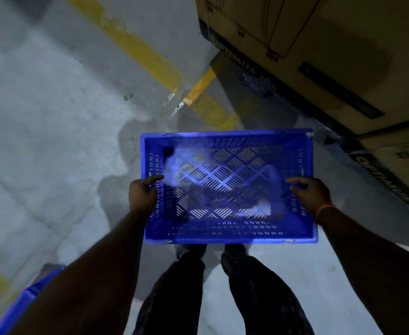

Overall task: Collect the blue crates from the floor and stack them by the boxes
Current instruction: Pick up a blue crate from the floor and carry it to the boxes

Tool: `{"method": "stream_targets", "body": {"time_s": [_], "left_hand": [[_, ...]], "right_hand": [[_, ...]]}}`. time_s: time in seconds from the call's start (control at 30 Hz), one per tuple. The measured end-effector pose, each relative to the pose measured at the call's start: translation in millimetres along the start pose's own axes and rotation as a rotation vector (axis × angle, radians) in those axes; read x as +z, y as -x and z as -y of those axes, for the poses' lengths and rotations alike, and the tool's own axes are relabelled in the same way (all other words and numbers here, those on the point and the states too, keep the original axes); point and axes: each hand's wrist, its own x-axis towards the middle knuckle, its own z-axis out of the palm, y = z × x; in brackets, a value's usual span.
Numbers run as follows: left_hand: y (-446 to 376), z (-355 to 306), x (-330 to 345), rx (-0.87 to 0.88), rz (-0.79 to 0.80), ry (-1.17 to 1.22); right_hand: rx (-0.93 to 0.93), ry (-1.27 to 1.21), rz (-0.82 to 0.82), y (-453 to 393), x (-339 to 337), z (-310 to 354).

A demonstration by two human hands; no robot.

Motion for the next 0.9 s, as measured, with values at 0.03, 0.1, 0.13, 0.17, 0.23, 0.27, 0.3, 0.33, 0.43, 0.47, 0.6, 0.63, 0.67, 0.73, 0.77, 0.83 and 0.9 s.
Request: {"method": "stream_targets", "body": {"time_s": [0.03,0.1,0.13,0.17,0.23,0.27,0.3,0.33,0.43,0.47,0.6,0.63,0.67,0.73,0.77,0.83,0.9], "left_hand": [[12,-11,-12,-0.004,-0.007,-0.006],[38,-35,-38,-0.004,-0.019,-0.047],[52,-46,-51,0.001,-0.02,-0.075],[66,-58,-64,0.003,-0.013,-0.089],[94,-81,-89,0.004,0.013,-0.098],[109,-91,-100,0.008,0.015,-0.101],[124,-101,-109,0.017,0.009,-0.1],[139,-111,-118,0.03,0.006,-0.096],[181,-133,-132,0.058,0.016,-0.074],[195,-137,-135,0.069,0.018,-0.079],[247,-147,-136,0.125,0.011,-0.093],[260,-148,-135,0.157,0.017,-0.081],[274,-149,-134,0.201,0.031,-0.068],[298,-150,-130,0.265,0.057,-0.067],[309,-152,-127,0.291,0.061,-0.086],[335,-154,-119,0.341,0.06,-0.126],[363,-157,-108,0.379,0.075,-0.15]], "right_hand": [[0.003,-0.004,0.001,17,-13,3],[0.009,-0.017,-0.002,51,-39,10],[0.014,-0.025,-0.005,69,-53,13],[0.016,-0.031,-0.011,87,-66,16],[0.027,-0.056,-0.031,123,-91,20],[0.035,-0.078,-0.042,141,-103,21],[0.04,-0.096,-0.053,159,-115,20],[0.041,-0.106,-0.062,176,-126,19],[0.043,-0.135,-0.082,221,-152,5],[0.047,-0.138,-0.09,236,-159,-1],[0.037,-0.086,-0.165,290,-177,-33],[0.029,-0.08,-0.196,305,-179,-43],[0.024,-0.088,-0.218,321,-181,-54],[0.033,-0.108,-0.248,352,-184,-77],[0.036,-0.113,-0.264,368,-185,-89],[0.05,-0.108,-0.305,406,-188,-115],[0.071,-0.099,-0.366,444,-192,-144]]}}
